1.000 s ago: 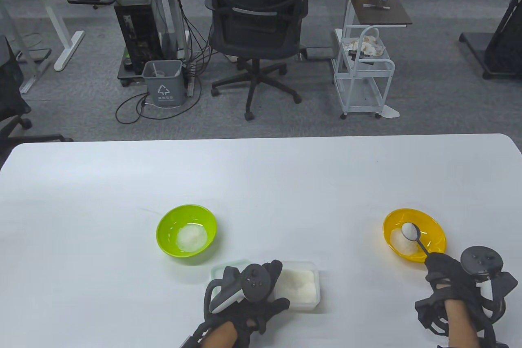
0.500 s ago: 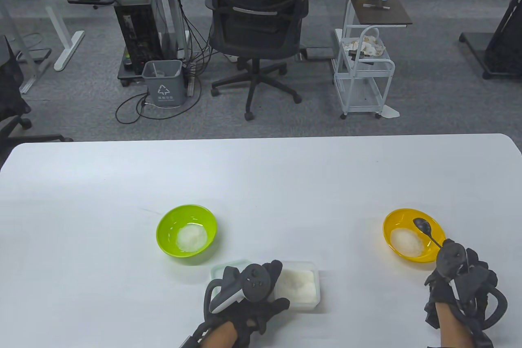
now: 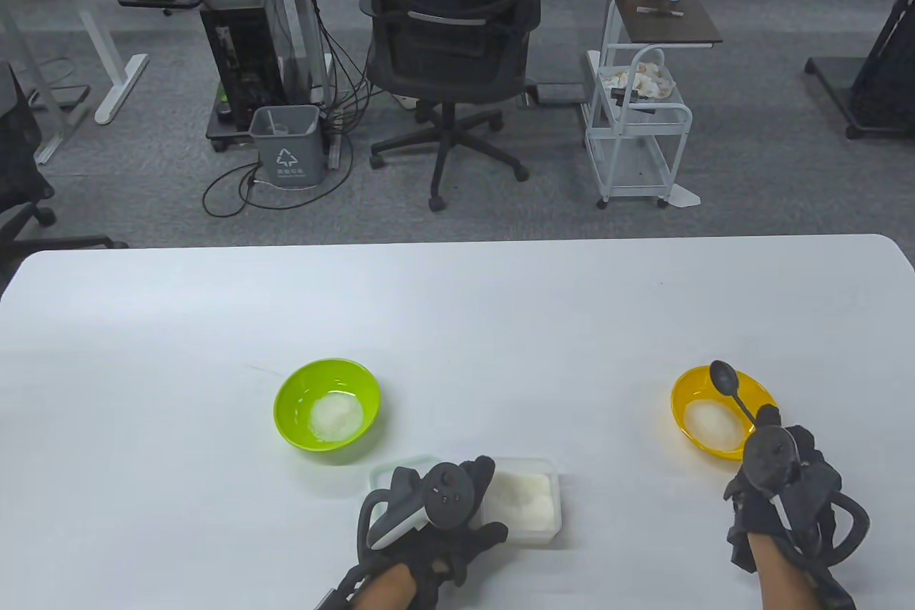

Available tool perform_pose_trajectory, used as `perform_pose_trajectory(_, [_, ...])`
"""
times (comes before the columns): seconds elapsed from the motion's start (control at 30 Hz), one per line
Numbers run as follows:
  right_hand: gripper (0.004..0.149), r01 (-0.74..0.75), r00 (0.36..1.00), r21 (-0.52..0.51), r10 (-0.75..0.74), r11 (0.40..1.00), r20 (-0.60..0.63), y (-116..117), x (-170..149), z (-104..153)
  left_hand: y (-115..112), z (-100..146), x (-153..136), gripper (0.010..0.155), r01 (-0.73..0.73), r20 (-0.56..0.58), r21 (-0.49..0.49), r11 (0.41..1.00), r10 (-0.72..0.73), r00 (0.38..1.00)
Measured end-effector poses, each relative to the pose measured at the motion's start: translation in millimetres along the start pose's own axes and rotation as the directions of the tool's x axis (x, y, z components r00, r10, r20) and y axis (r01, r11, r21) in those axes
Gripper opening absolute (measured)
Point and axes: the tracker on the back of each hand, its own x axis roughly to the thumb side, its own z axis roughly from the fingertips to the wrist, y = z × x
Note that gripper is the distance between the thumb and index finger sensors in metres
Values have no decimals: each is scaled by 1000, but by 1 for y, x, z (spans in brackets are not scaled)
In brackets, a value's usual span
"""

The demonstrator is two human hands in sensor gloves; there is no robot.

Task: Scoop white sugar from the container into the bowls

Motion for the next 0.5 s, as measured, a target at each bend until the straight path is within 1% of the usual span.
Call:
perform_pose_trajectory(0.13, [50,39,993,18,-40,999,107,-1,16,11,0,0,0,88,0,1,-1,1000,0,1000])
perform_pose_trajectory(0.2, [47,56,986,35,-61,998,152,0,26,17,0,0,0,89,1,1,0,1000,-1,1000])
perform_pose_trajectory(0.3, [44,40,974,53,-50,998,221,4,41,27,0,0,0,89,0,0,0,1000,0,1000])
perform_pose_trajectory(0.43, [43,14,955,94,-41,995,294,15,60,41,0,0,0,89,1,0,0,1000,-1,1000])
perform_pose_trajectory(0.5, [43,-28,947,93,-3,995,321,20,67,46,0,0,0,89,0,0,-1,1000,0,1000])
